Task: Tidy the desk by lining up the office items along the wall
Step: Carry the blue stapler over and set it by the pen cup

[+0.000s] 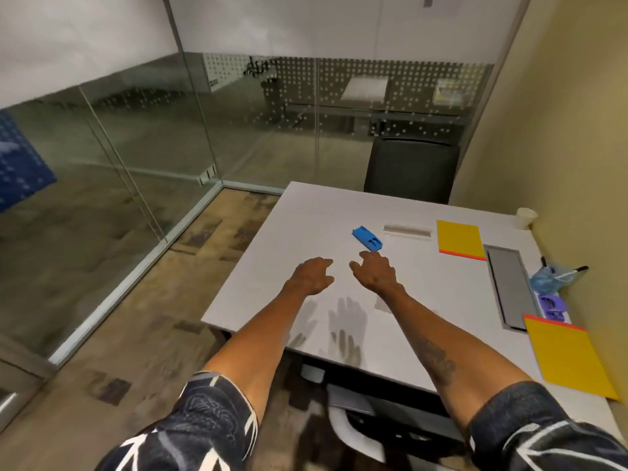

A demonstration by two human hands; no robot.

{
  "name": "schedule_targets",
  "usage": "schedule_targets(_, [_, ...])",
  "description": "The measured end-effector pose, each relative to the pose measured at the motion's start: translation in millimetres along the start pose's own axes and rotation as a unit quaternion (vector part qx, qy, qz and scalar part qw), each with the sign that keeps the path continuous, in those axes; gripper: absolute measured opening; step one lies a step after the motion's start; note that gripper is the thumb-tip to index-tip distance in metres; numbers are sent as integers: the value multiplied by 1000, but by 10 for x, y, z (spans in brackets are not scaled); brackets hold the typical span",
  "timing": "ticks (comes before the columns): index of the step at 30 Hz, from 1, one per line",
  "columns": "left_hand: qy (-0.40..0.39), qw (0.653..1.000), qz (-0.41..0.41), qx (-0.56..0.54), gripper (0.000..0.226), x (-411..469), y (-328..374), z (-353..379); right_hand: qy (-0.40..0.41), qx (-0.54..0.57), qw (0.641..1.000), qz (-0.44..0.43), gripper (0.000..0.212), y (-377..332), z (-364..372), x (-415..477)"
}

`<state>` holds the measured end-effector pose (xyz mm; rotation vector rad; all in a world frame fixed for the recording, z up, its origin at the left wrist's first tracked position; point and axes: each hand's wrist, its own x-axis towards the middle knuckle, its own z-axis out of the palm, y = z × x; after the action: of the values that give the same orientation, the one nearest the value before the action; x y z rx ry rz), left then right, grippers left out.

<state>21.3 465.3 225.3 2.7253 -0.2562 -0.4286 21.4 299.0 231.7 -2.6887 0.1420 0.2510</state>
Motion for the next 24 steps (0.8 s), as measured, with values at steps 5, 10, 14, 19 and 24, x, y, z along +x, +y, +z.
schedule_targets(5, [10, 999, 28, -31, 57, -75, -808, -353, 19, -5, 999, 46, 53, -670, 413, -26])
schedule_targets(10, [28, 997, 49, -53, 55, -96, -1575, -673, 33, -16, 998, 55, 51, -1299, 786, 44])
schedule_targets(14, [43, 996, 53, -52, 53, 63, -2043, -792, 33, -28, 997, 65, 51, -1626, 960, 198])
schedule_targets(19, [42, 995, 64, -69, 51, 378, -2426, -851, 32, -30, 995, 91, 52, -1959, 1133, 490])
schedule_targets(24, [15, 993, 97, -64, 53, 949, -2759, -1011, 44, -26, 991, 128, 51, -2219, 1284, 1011])
